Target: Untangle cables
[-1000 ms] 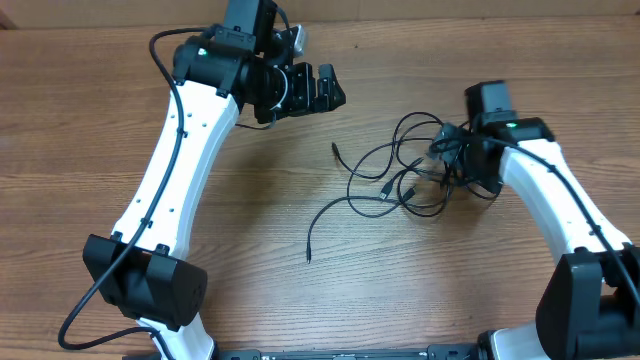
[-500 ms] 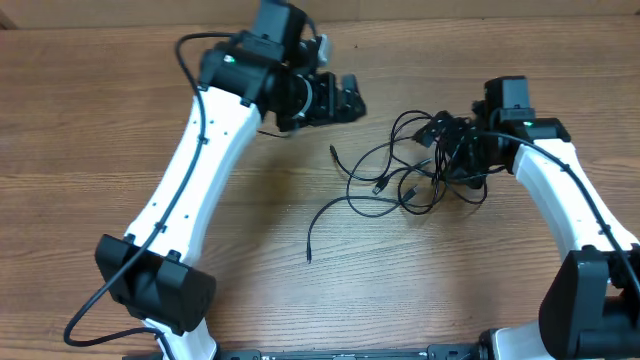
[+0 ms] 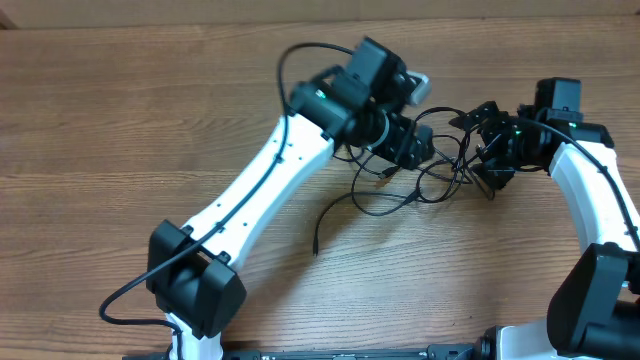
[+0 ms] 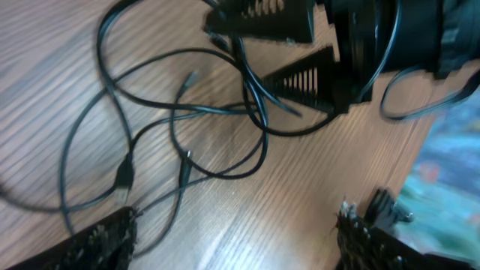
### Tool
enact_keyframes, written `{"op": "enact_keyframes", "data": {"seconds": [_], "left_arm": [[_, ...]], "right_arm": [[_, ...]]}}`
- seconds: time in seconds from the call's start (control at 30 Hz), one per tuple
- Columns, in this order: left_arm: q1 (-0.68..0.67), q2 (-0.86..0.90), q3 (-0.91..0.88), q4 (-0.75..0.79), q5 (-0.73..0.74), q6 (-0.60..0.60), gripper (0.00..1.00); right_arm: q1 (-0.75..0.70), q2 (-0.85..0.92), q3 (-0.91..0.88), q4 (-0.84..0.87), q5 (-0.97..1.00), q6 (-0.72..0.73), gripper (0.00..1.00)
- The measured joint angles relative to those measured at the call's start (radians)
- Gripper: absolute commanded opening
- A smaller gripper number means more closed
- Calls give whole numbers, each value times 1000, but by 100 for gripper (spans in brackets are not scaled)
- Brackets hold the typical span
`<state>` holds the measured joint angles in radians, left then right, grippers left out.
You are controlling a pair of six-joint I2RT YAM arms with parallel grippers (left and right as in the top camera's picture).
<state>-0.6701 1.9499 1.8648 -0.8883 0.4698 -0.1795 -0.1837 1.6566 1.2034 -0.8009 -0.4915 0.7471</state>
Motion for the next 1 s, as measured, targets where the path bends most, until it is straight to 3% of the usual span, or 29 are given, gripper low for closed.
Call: {"op": "enact_keyframes", "data": {"seconds": [0.2,0.23,0.47,0.67,0.8,1.0], "left_arm": [[-35,7,-158,235,50,63,93],[-36,10,-185,283,66,69,100],[-72,18,-285,516,110,103,100],[-150,18,-301,565,12,162,96],[-186,18,-305,600,-66,182,83],[-201,18,-307,657,-147,191,79]], "right_arm": [[-46,0,0,-23,-2,2,100],[-48,0,0,-22,-2,3,100],[-50,0,0,-23,-3,5,100],[-50,0,0,-23,-3,5,100],[-50,0,0,-23,-3,5,100],[-50,0,0,-33,-3,5,100]]}}
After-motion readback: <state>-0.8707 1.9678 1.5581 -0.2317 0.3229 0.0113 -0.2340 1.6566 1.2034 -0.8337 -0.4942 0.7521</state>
